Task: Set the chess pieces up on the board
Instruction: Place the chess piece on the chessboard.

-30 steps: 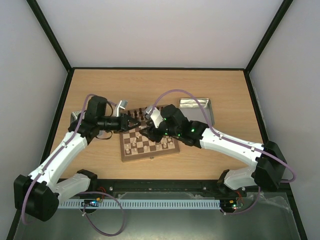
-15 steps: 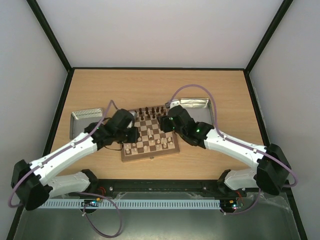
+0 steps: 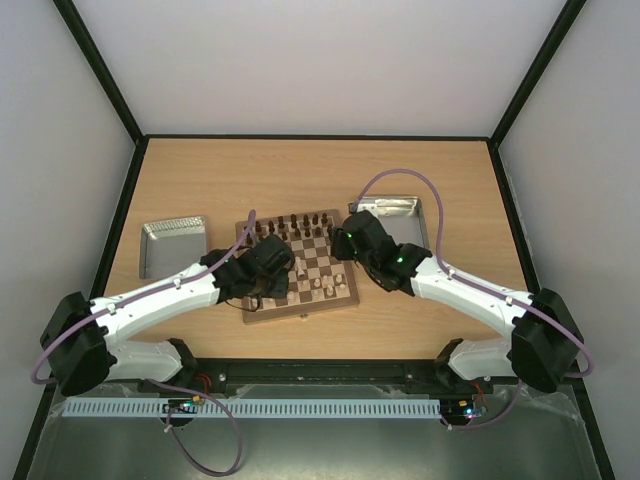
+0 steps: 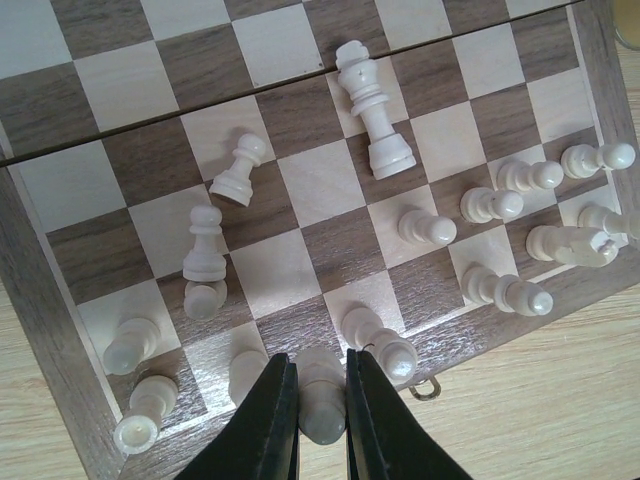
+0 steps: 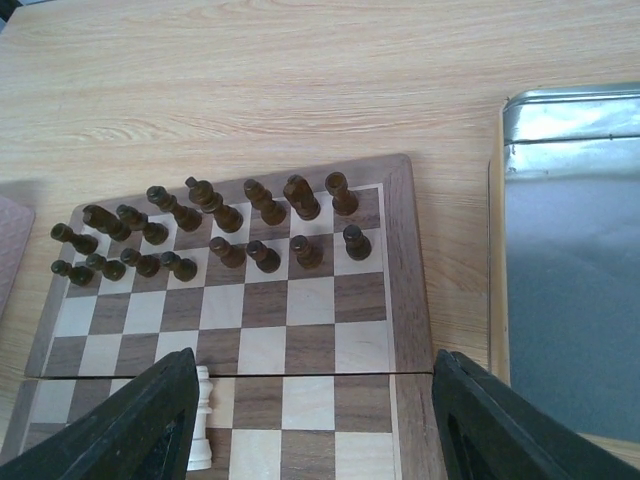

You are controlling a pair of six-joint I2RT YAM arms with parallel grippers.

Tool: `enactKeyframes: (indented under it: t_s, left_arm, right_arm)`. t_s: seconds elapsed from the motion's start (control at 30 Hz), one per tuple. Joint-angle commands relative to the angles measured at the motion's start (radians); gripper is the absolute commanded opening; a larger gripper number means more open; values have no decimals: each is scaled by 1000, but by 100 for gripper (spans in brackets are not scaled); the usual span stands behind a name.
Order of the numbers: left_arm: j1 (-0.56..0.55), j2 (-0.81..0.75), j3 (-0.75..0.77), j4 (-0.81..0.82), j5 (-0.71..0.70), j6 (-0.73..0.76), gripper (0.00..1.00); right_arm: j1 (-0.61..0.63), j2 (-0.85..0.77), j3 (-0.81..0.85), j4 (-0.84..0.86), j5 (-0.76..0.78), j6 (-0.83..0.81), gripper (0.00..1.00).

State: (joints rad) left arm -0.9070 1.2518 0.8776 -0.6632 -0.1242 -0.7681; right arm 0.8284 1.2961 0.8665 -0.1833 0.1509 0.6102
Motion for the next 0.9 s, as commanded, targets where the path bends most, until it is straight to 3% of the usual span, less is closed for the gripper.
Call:
enactKeyframes:
  t_s: [0.0, 0.73, 0.87]
  left_arm:
    - [-8, 18, -36, 36, 1, -23, 2]
    - [-38, 139, -75, 107, -35, -54, 2]
    - [-42, 147, -71, 97, -45, -57, 6]
  right_arm:
    - [-5, -20, -19, -12, 35, 19, 63]
    - [-6, -4, -37, -7, 18, 50, 63]
    - [-6, -3, -38, -7, 14, 51, 63]
